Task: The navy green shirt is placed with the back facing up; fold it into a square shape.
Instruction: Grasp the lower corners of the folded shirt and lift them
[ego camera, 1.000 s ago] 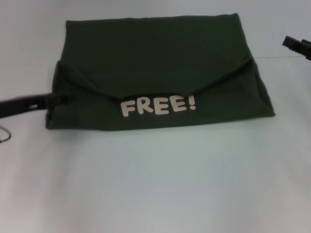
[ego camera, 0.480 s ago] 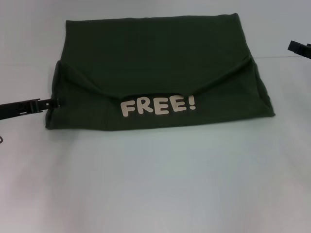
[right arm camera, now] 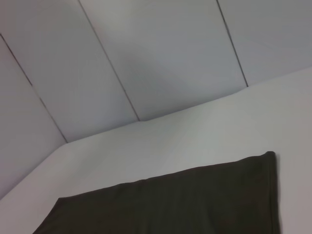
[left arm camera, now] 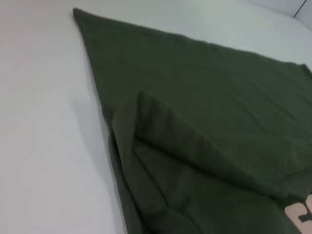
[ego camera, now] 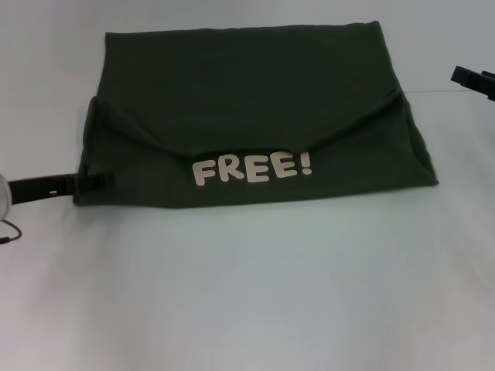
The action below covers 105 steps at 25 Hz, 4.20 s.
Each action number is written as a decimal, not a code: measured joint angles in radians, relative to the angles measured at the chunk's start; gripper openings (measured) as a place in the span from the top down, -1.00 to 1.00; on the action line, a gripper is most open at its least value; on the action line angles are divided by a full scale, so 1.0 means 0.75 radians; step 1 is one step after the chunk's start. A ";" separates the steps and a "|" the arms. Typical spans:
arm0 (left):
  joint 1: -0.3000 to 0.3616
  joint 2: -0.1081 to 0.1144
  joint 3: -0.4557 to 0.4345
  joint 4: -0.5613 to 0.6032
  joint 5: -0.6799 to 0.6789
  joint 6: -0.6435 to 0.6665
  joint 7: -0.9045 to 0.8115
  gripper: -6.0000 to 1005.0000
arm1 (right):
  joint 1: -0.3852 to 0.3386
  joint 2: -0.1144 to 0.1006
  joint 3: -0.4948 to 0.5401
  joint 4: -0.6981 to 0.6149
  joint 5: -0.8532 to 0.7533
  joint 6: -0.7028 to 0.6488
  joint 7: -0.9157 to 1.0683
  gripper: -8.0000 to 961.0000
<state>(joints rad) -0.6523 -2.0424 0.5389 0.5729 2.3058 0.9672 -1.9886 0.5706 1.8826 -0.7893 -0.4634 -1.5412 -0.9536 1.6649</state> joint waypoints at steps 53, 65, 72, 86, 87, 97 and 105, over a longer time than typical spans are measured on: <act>-0.026 -0.008 0.053 -0.045 0.005 -0.070 -0.074 0.83 | 0.006 0.018 -0.011 0.012 -0.039 0.007 0.014 -0.49; -0.024 -0.013 0.053 -0.046 0.014 -0.069 -0.100 0.70 | 0.002 0.021 -0.014 0.007 -0.043 0.007 0.014 -0.49; -0.020 -0.015 0.050 -0.046 0.014 -0.070 -0.101 0.45 | 0.005 0.023 -0.009 0.006 -0.067 0.007 0.014 -0.49; -0.041 -0.006 0.049 -0.077 0.030 -0.085 -0.126 0.77 | 0.006 0.024 -0.003 0.000 -0.070 0.007 0.016 -0.49; -0.041 -0.005 0.048 -0.076 0.031 -0.085 -0.127 0.90 | 0.005 0.024 -0.003 0.000 -0.070 0.007 0.016 -0.49; -0.042 -0.004 0.043 -0.069 0.033 -0.076 -0.135 0.91 | 0.003 -0.015 -0.015 -0.010 -0.118 -0.080 0.176 -0.49; -0.044 0.003 0.047 -0.068 0.032 -0.069 -0.150 0.91 | 0.036 -0.087 0.008 -0.205 -0.600 -0.315 0.720 -0.49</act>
<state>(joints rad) -0.6852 -2.0406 0.5742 0.5216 2.3302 0.9157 -2.1009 0.5976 1.8173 -0.7830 -0.6168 -1.9909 -1.1898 2.2052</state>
